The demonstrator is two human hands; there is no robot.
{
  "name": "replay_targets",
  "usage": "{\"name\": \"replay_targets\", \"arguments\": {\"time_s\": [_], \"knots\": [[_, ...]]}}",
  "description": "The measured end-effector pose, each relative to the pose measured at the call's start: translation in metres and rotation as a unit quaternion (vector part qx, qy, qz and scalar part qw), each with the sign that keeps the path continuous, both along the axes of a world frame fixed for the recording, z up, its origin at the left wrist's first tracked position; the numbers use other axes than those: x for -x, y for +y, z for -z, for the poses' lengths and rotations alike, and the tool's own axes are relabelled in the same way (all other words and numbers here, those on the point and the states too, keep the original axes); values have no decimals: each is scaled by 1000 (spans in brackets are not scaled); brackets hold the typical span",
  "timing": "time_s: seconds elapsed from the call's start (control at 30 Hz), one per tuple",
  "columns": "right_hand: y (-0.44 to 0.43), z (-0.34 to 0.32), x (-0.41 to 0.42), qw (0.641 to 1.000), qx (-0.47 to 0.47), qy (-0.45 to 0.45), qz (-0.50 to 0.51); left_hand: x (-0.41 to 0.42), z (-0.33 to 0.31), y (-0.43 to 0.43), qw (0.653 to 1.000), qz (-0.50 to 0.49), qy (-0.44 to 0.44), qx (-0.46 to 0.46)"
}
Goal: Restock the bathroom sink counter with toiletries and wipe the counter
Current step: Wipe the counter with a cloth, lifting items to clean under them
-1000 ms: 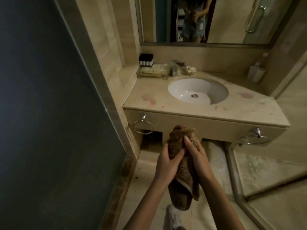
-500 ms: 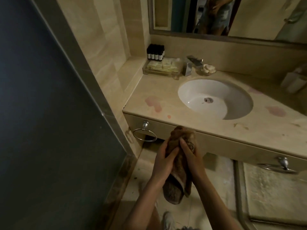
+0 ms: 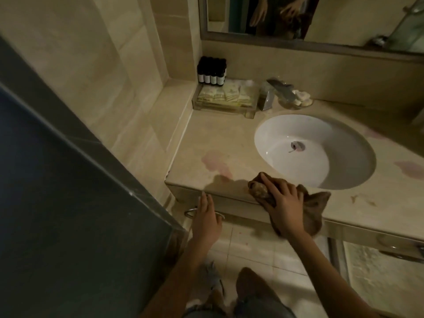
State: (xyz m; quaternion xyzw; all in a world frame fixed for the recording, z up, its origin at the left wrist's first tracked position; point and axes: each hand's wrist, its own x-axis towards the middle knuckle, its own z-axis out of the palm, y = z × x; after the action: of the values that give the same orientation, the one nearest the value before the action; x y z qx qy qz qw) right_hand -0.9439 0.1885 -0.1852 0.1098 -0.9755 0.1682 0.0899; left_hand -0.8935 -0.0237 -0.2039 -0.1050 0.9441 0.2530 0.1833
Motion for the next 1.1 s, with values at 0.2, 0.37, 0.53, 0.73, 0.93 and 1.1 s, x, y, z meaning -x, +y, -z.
{"name": "replay_targets", "arguments": {"time_s": [0.2,0.37,0.53,0.73,0.93,1.1], "knots": [[-1,42,33,986,-99,-98,-90,35,25,-28,1000,1,-20,19],[-22,61,58,975,-125,-94,-156,58,41,-29,998,-30,3,56],[-57,64,98,958,-121,-72,-249,65,58,-29,995,-74,46,41],[-153,64,185,940,-88,-116,-307,67,39,-32,998,-53,2,40],[-192,55,231,936,-103,-145,-303,75,37,-30,993,-86,-27,79],[-147,47,192,947,-81,-173,-257,73,40,-26,992,-90,-20,84]]}}
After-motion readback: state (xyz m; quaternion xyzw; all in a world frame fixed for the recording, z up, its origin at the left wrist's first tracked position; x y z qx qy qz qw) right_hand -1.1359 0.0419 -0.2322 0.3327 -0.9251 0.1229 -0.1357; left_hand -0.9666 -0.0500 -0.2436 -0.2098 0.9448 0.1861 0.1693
